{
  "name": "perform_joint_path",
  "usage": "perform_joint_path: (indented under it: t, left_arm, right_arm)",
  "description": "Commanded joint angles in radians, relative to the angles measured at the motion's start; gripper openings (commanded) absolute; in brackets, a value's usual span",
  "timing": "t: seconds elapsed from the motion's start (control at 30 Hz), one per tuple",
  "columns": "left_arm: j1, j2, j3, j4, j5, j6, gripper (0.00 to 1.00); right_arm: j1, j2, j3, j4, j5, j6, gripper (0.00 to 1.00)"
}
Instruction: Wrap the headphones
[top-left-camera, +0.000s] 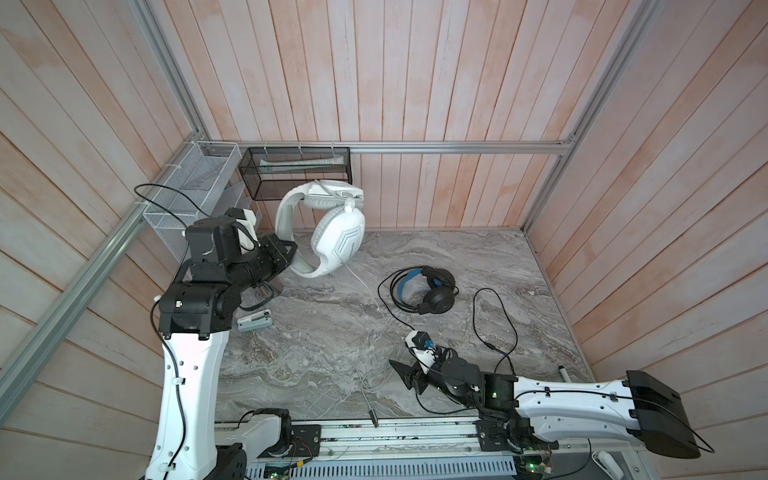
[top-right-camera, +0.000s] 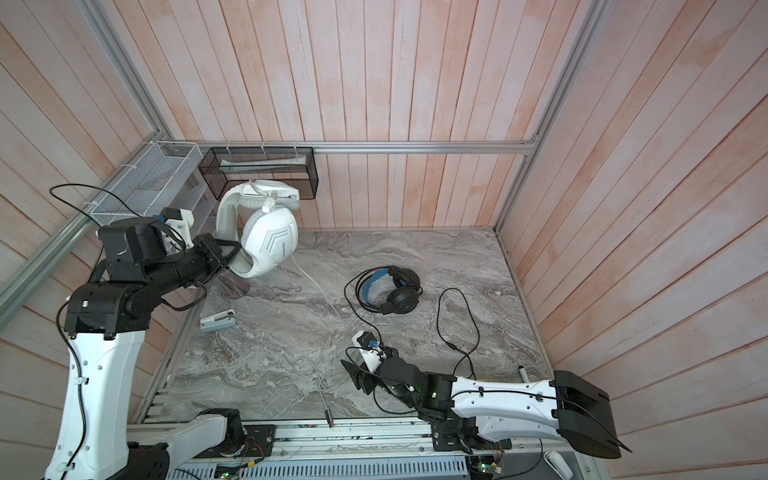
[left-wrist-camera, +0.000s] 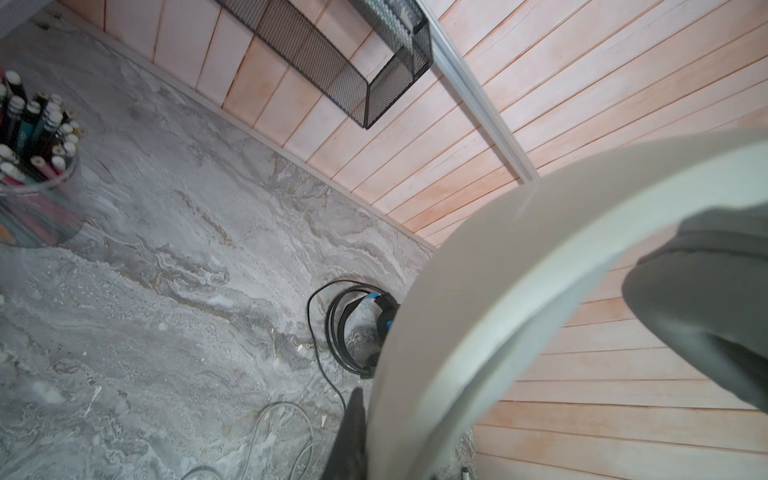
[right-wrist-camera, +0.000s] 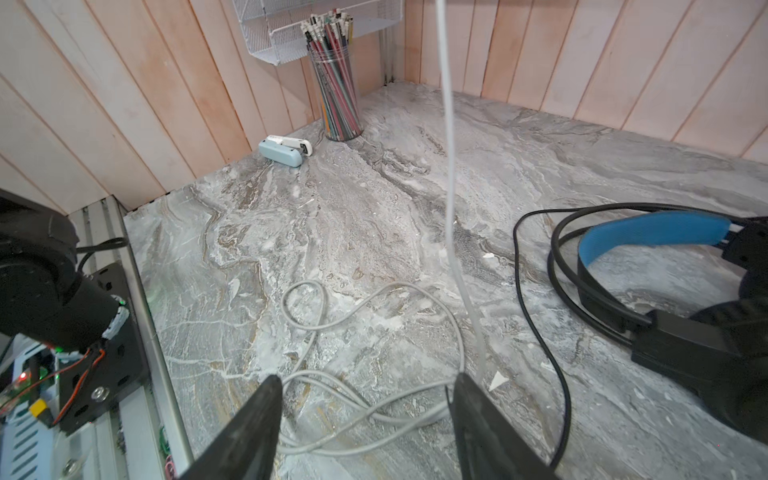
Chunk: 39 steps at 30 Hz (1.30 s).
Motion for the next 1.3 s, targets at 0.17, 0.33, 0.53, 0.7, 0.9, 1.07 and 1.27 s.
perform_joint_path:
  t: [0.17, 0.33, 0.53, 0.7, 0.9, 1.07, 1.27]
  left_arm:
    - [0.003, -0.012, 0.078, 0.042, 0.005, -0.024, 0.0]
    - [0.002, -0.015, 0.088, 0.04, 0.002, -0.025, 0.0]
    - [-0.001, -0.012, 0.091, 0.043, 0.008, -0.029, 0.0]
    - [-0.001, -0.013, 0.081, 0.047, 0.011, -0.029, 0.0]
    - [-0.001, -0.01, 0.079, 0.046, 0.012, -0.026, 0.0]
    - [-0.001, -0.015, 0.069, 0.037, -0.012, -0.011, 0.0]
    - [-0.001, -0.018, 0.05, 0.037, -0.038, 0.008, 0.0]
  right_arm:
    - [-0.068, 0.07, -0.035, 0.139, 0.011, 0.248, 0.64]
    - [-0.161, 0.172, -0.021, 0.21, -0.172, 0.287, 0.54]
    - [-0.204, 0.294, 0.01, 0.272, -0.241, 0.307, 0.45]
    - [-0.244, 0.379, -0.001, 0.356, -0.326, 0.344, 0.4]
    - [-0.244, 0.467, 0.042, 0.406, -0.364, 0.334, 0.25]
    - [-0.243, 0.468, 0.075, 0.317, -0.283, 0.306, 0.03]
    - [-0.197, 0.276, 0.143, 0.026, -0.115, 0.182, 0.0]
